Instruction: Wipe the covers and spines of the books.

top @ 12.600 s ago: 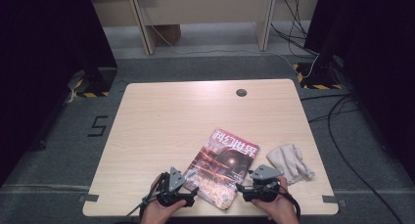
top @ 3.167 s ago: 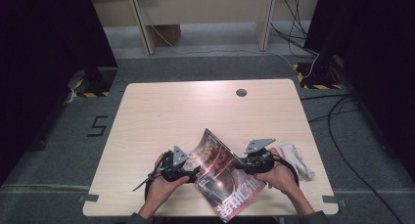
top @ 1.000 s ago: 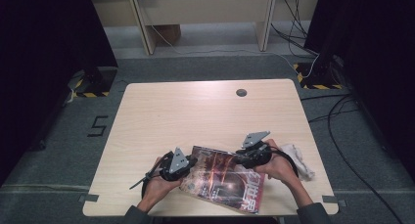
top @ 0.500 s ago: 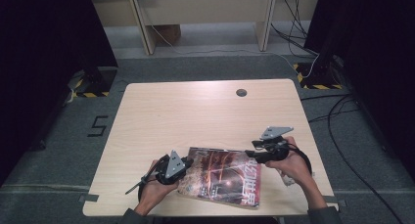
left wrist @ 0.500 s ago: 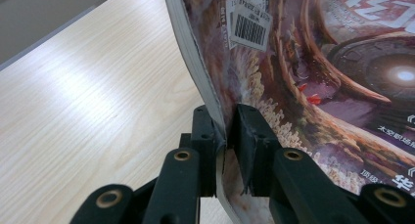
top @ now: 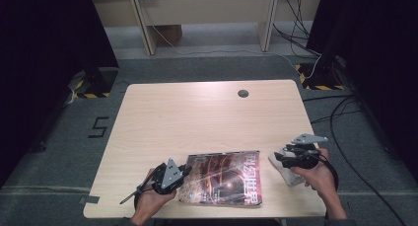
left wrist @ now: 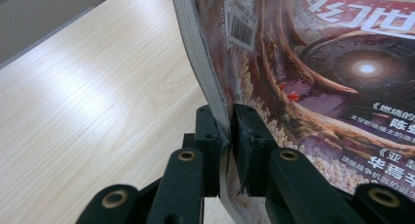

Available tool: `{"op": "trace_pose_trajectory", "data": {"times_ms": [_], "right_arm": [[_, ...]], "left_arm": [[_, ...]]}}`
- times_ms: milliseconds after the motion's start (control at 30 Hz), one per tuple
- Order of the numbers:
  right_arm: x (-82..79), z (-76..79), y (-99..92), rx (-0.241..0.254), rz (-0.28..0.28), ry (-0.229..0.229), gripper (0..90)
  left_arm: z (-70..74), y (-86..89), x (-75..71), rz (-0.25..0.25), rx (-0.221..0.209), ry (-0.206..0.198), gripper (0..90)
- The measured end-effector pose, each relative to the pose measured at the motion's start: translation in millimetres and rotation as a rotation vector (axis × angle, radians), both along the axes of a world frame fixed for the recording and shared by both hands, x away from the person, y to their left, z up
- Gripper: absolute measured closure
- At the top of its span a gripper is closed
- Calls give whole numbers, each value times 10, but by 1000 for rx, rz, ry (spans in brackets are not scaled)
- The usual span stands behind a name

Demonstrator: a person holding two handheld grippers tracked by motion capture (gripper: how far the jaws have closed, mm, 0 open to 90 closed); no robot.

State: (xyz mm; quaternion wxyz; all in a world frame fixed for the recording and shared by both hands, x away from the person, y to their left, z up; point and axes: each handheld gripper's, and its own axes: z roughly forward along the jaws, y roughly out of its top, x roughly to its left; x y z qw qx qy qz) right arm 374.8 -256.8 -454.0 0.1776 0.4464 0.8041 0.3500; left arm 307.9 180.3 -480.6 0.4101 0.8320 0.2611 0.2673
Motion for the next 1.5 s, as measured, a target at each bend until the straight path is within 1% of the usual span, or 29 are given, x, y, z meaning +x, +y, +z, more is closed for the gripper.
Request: {"op": "trace_pose_trajectory", "data": {"times_ms": [100,167,200,267,400,500,567,600,667,733,867,933,967,1000,1067,1100,1167,1233,1300,1400,1500], "right_arm": [[-33,-68,-89,-29,-47,17,377],[-48,-106,-129,-44,-69,17,363],[-54,-121,-144,-49,-72,23,361],[-63,-148,-171,-67,-78,17,358],[-67,-201,-219,-81,-108,38,343],[-86,-241,-228,-84,-106,51,338],[-97,-262,-224,-88,-93,51,334],[-110,-269,-212,-84,-92,60,328],[-124,-293,-197,-81,-73,65,319],[-133,-320,-184,-84,-66,73,306],[-135,-396,-153,-87,-64,102,298],[-130,-435,-136,-96,-62,115,324],[-133,-442,-133,-85,-64,109,363],[-133,-435,-141,-83,-49,105,436],[-139,-425,-151,-76,-51,108,500],[-136,-427,-166,-69,-49,101,565],[-135,-423,-204,-57,-48,102,645],[-131,-429,-231,-37,-50,102,680],[-126,-424,-239,-35,-49,100,705],[-126,-397,-251,-34,-53,84,722],[-128,-306,-254,23,-61,56,729]], "left_arm": [[6,9,-40,-1,-3,1,815],[9,9,-59,-1,-4,-1,815],[10,9,-70,-3,2,-4,814],[8,1,-87,1,12,-10,814],[-1,11,-111,6,0,0,814],[-5,13,-130,9,0,0,814],[-1,9,-145,7,6,-4,813],[0,7,-152,7,7,-6,812],[3,10,-164,7,7,-4,812],[2,9,-176,8,5,-3,811],[12,5,-200,8,10,-6,810],[15,-4,-218,8,13,-12,810],[15,-5,-225,7,15,-12,810],[14,-6,-230,7,14,-12,810],[14,-6,-234,8,13,-11,810],[13,-7,-235,9,12,-10,811],[11,-10,-238,10,11,-8,810],[7,-14,-238,13,12,-7,810],[5,-15,-239,16,10,-7,810],[5,-15,-238,16,9,-4,810],[-1,-17,-236,20,12,1,810]]}}
